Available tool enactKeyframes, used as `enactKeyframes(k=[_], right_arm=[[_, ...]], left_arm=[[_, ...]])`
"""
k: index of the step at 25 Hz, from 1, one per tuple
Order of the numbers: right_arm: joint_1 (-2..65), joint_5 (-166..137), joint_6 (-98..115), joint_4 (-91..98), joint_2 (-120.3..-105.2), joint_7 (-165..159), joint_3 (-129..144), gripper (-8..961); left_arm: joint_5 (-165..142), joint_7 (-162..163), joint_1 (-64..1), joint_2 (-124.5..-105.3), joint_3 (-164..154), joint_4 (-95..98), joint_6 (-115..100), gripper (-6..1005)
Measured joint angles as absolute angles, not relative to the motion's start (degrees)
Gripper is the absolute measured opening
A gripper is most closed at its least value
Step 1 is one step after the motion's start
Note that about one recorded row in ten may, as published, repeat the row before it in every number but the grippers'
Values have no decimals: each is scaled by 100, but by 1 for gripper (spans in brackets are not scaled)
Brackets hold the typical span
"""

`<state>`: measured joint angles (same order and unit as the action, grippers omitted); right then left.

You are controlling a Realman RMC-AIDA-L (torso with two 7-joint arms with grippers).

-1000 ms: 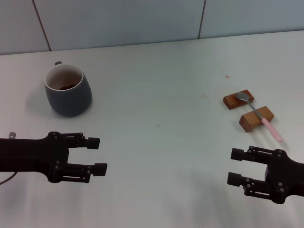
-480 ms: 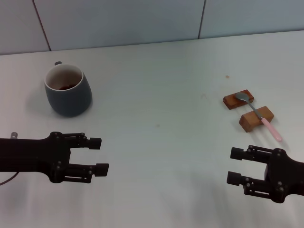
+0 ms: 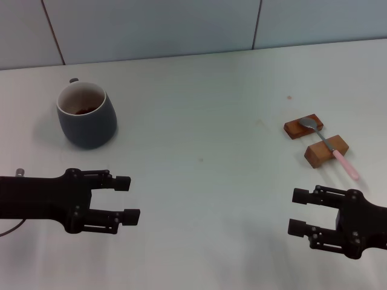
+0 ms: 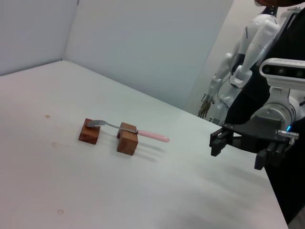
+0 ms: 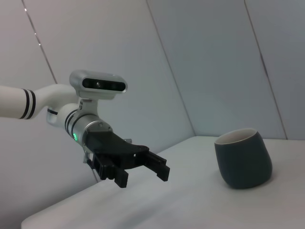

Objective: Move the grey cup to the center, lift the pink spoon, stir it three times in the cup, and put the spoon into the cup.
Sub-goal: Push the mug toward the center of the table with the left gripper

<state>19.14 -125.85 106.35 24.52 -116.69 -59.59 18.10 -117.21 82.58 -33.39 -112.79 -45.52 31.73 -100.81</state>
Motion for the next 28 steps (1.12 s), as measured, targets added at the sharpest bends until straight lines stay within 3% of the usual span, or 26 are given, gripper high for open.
enactKeyframes(k=[11, 24, 28], right_arm=[[1911, -12586, 10635, 2452, -11672, -5968, 1864, 669], [1953, -12584, 10635, 2443, -11672, -5957, 1863, 669], [1958, -12584, 10633, 2443, -11672, -5958, 1862, 669]], left_arm=[[-11765, 8245, -3358, -11285, -4547, 3175, -10077, 813], [-11947, 8269, -3357, -11289, -4553, 3238, -9940, 661], [-12035, 8324, -3372, -11315, -4552, 3275, -9866, 423]])
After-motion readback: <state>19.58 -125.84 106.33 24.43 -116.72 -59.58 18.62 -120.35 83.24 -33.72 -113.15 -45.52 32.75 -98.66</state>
